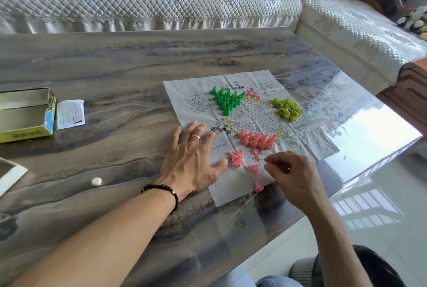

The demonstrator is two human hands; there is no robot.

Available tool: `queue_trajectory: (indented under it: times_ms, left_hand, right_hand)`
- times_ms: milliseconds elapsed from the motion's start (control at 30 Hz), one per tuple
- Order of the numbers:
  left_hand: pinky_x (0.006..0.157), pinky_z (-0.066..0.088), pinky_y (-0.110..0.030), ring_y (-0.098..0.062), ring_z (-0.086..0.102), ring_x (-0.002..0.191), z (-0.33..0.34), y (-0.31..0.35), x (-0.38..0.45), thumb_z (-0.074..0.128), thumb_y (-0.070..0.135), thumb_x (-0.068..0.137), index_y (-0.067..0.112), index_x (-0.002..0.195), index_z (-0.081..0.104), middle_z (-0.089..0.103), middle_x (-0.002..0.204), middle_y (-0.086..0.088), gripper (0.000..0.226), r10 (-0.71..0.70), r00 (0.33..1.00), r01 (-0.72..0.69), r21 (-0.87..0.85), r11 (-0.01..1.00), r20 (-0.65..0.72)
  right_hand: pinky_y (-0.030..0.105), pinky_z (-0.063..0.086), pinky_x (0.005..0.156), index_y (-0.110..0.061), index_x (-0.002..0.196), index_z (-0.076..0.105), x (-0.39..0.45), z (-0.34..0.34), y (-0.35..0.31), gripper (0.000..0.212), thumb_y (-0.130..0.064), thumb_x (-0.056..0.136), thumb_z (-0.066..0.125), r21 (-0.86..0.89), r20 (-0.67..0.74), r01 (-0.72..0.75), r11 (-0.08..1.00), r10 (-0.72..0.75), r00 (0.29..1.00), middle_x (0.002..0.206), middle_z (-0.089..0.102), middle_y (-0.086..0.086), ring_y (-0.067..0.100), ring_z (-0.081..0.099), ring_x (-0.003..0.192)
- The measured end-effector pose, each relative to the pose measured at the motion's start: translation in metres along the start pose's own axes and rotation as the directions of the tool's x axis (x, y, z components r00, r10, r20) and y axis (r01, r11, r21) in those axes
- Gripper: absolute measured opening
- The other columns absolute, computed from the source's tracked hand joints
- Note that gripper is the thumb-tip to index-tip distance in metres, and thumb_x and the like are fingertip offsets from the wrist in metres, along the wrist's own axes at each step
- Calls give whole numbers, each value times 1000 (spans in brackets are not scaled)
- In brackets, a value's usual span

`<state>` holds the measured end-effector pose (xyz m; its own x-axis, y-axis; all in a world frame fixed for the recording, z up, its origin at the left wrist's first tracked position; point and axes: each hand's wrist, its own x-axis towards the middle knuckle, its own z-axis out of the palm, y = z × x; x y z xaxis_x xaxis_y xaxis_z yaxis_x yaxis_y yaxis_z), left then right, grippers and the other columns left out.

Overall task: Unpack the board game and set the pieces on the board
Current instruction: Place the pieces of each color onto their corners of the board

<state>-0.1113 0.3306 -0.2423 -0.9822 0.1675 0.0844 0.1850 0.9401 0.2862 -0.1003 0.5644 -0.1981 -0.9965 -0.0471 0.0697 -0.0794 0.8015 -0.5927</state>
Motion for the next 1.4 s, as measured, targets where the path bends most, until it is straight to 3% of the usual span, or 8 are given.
queue_trajectory:
  times_ms: [167, 333, 467, 633, 967, 1133, 1400]
  left_hand:
    - [121, 4, -49, -24, 8, 149, -1, 0, -1, 30, 68, 85, 21, 147, 29, 21, 160, -8, 78, 1, 1000, -1, -3, 1000, -6]
    - [120, 6, -50, -23, 9, 149, 2, 0, 0, 29, 69, 83, 21, 147, 31, 22, 160, -7, 80, -5, 1000, 4, -4, 1000, -15]
    - [120, 7, -51, -24, 9, 149, 3, -1, 1, 30, 69, 85, 20, 147, 30, 21, 160, -7, 79, -2, 1000, 2, 4, 1000, -14]
    - [119, 8, -53, -24, 8, 149, 3, -1, 2, 30, 69, 85, 20, 148, 29, 20, 161, -7, 80, -6, 1000, 6, 1, 1000, -7]
    - [119, 9, -53, -23, 6, 149, 3, -1, 1, 28, 69, 85, 21, 149, 28, 18, 161, -7, 79, -3, 1000, 3, 6, 1000, -2]
    - [119, 8, -52, -24, 7, 149, 4, 0, 3, 28, 70, 86, 22, 149, 28, 19, 161, -7, 79, -8, 1000, 8, 8, 1000, -2]
    - [120, 8, -52, -23, 7, 149, 2, 0, 1, 29, 69, 86, 21, 149, 28, 19, 161, -7, 79, -10, 1000, 10, -5, 1000, -4]
  right_hand:
    - [20, 42, 64, -22, 87, 74, 11, 11, -2, 7, -18, 81, 73, -9, -29, 26, 1000, -26, 999, 81, 64, -13, 5, 60, 73]
    - [18, 45, 62, -27, 94, 71, 7, 15, 3, 20, -21, 75, 77, 38, -61, -24, 999, 26, 998, 76, 66, -13, 1, 60, 68]
    - [15, 40, 59, -27, 86, 72, 6, 12, 6, 9, -24, 78, 75, 23, -97, -64, 998, 66, 993, 71, 65, -12, 2, 57, 65]
    - [16, 40, 60, -27, 77, 72, 10, 15, 0, 7, -22, 80, 74, -40, -79, -10, 999, 7, 997, 72, 66, -13, 3, 59, 70]
    - [21, 37, 54, -22, 77, 71, 26, 24, -11, 6, -24, 82, 73, -46, -58, 32, 998, -35, 998, 67, 63, -12, 5, 54, 59]
    - [28, 44, 58, -20, 80, 73, 31, 33, -18, 2, -21, 82, 72, -19, -85, 29, 999, -30, 996, 69, 65, -10, 11, 58, 63]
    - [24, 48, 61, -23, 74, 70, 20, 20, -19, 9, -18, 81, 70, 21, -140, 28, 999, -24, 990, 70, 66, -12, 6, 60, 63]
